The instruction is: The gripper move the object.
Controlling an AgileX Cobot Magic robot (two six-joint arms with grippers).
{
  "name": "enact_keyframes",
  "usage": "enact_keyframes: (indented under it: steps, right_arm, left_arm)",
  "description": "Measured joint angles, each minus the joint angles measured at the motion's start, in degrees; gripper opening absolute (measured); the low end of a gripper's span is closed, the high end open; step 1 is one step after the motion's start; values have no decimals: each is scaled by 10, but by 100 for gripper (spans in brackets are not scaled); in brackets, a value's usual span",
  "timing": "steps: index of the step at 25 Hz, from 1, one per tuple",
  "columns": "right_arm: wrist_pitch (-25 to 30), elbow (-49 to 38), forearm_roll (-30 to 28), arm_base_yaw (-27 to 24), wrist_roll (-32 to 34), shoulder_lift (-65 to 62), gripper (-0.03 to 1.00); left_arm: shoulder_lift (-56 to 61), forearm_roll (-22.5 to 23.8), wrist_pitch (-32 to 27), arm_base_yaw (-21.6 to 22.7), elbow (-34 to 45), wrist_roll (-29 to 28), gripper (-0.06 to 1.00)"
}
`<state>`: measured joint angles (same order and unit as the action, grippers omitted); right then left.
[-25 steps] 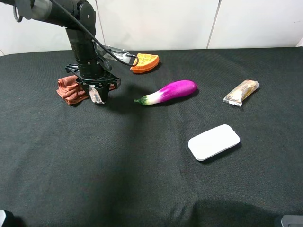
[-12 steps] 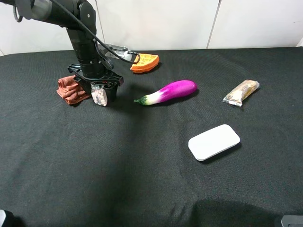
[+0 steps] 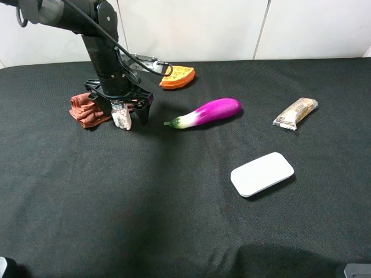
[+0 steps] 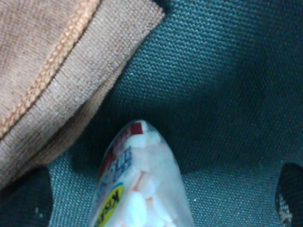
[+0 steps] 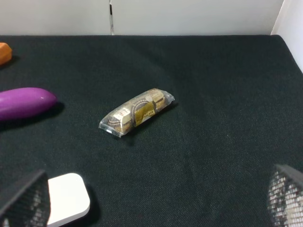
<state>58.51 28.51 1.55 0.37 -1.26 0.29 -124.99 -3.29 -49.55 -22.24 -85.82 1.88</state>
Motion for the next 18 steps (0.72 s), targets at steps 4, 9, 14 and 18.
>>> enact_keyframes:
  steps: [4, 9, 14, 18]
  right_arm:
    - [0, 0, 0, 0, 0, 0, 69]
    - [0, 0, 0, 0, 0, 0, 69]
    - [0, 0, 0, 0, 0, 0, 69]
    - [0, 0, 0, 0, 0, 0, 69]
  left_arm:
    - [0, -2, 0, 0, 0, 0, 98]
    - [0, -2, -7, 0, -5, 1, 98]
    - [13, -1, -15, 0, -11, 2, 98]
    - [34, 10, -19, 0, -17, 2, 98]
